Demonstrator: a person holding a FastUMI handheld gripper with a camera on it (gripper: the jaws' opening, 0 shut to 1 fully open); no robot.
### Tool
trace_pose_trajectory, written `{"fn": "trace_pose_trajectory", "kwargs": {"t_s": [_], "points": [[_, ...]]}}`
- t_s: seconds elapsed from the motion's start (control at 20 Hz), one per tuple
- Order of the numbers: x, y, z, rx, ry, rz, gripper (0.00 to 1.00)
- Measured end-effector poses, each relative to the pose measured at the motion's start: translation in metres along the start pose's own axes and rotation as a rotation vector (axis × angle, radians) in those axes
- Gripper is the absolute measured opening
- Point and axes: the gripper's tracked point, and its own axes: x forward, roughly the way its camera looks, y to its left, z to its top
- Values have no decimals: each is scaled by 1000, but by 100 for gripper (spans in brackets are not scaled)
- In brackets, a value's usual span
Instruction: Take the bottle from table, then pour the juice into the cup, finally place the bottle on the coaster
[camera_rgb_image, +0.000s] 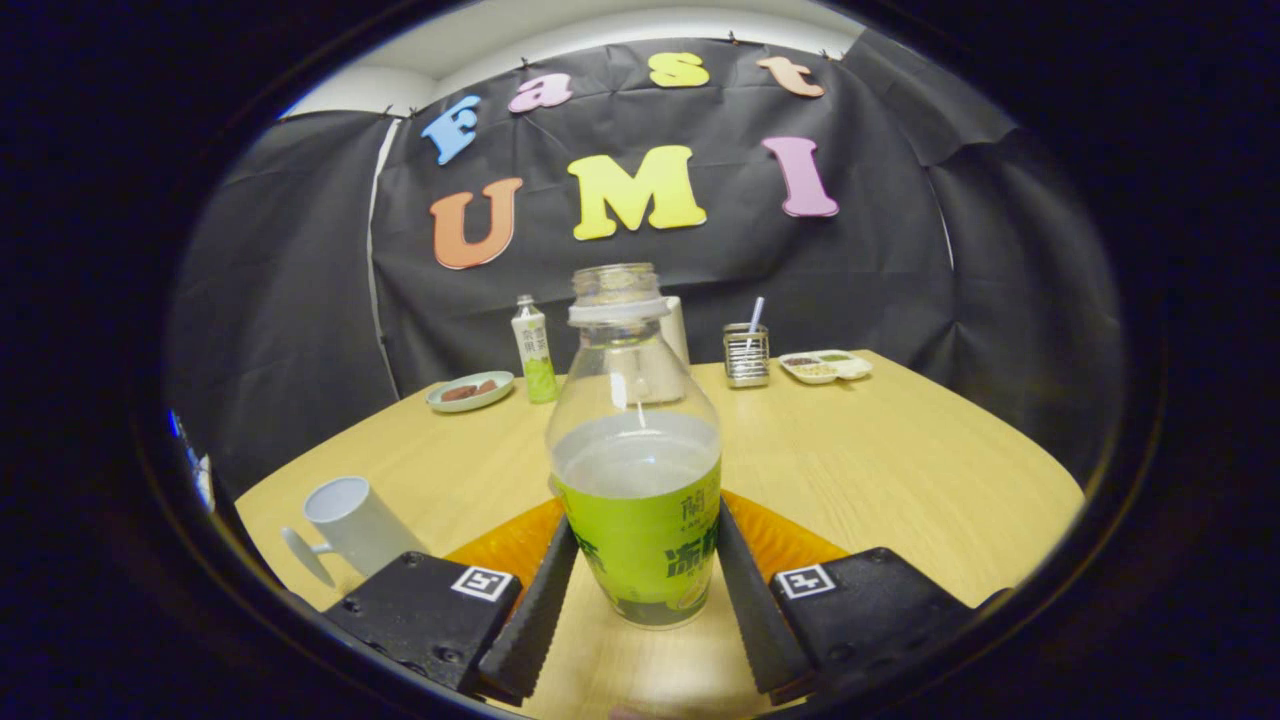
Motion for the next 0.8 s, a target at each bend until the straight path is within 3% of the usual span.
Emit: {"fn": "trace_pose_trajectory", "kwargs": {"t_s": [0.35, 0.8], "points": [[-13, 23, 26, -246, -43, -11, 80], [-15, 36, 43, -812, -53, -168, 79]]}}
